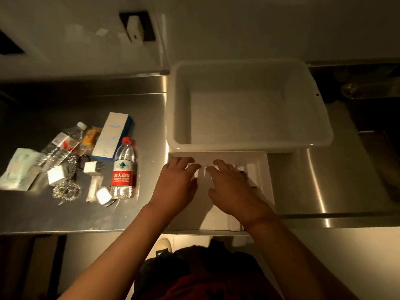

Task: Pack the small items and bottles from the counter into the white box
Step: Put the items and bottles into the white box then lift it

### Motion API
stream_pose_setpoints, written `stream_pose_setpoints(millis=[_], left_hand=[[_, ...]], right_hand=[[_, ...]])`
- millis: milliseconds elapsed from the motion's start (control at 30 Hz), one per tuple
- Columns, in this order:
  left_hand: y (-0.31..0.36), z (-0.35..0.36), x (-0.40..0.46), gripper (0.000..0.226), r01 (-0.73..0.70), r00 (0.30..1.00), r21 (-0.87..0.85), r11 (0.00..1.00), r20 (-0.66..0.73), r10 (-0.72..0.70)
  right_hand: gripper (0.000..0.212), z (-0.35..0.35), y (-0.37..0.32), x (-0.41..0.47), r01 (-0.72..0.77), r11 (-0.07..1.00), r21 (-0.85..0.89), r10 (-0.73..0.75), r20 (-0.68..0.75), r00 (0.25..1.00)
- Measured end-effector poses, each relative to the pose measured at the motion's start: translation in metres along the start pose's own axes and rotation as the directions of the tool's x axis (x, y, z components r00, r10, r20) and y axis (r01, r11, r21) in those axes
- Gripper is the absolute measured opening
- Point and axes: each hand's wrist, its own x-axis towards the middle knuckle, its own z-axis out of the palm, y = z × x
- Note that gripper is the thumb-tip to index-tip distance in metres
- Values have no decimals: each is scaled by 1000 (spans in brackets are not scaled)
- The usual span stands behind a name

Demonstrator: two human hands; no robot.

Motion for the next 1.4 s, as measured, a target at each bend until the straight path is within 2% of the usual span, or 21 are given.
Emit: stream_pose_setpoints(millis=[267, 433, 600, 733, 833, 1067, 1167, 1267, 1400], left_hand=[[-69, -46, -56, 50, 216, 967, -35, 976, -130, -219], [-134, -67, -101, 51, 331, 937, -36, 943, -102, -333], [-202, -81, -143, 49, 465, 882, -33, 884, -65, -467], [-257, -91, -163, 49, 520, 852, -28, 853, -47, -521], [-295, -93, -169, 51, 535, 844, -24, 845, -24, -535], [-368, -74, -175, 57, 524, 850, -1, 852, 71, -523], [-385, -61, -179, 61, 493, 864, 16, 870, 108, -492], [-395, -51, -182, 62, 456, 881, 22, 890, 133, -455], [-407, -42, -187, 61, 419, 898, 22, 908, 136, -418]], right_hand=[[45, -6, -87, 21, 237, 969, 65, -232, -74, 970], [48, 19, -145, 35, 306, 949, 78, -306, -16, 952], [51, 56, -198, 51, 308, 950, 46, -311, 67, 948], [44, 83, -234, 66, 333, 940, 80, -340, 105, 935], [47, 104, -260, 80, 336, 938, 91, -346, 138, 928], [67, 153, -319, 128, 333, 943, 3, -327, 200, 924], [74, 172, -342, 146, 320, 947, 20, -318, 193, 928], [85, 186, -361, 163, 323, 946, -32, -312, 185, 932], [85, 196, -378, 180, 320, 947, -21, -313, 150, 938]])
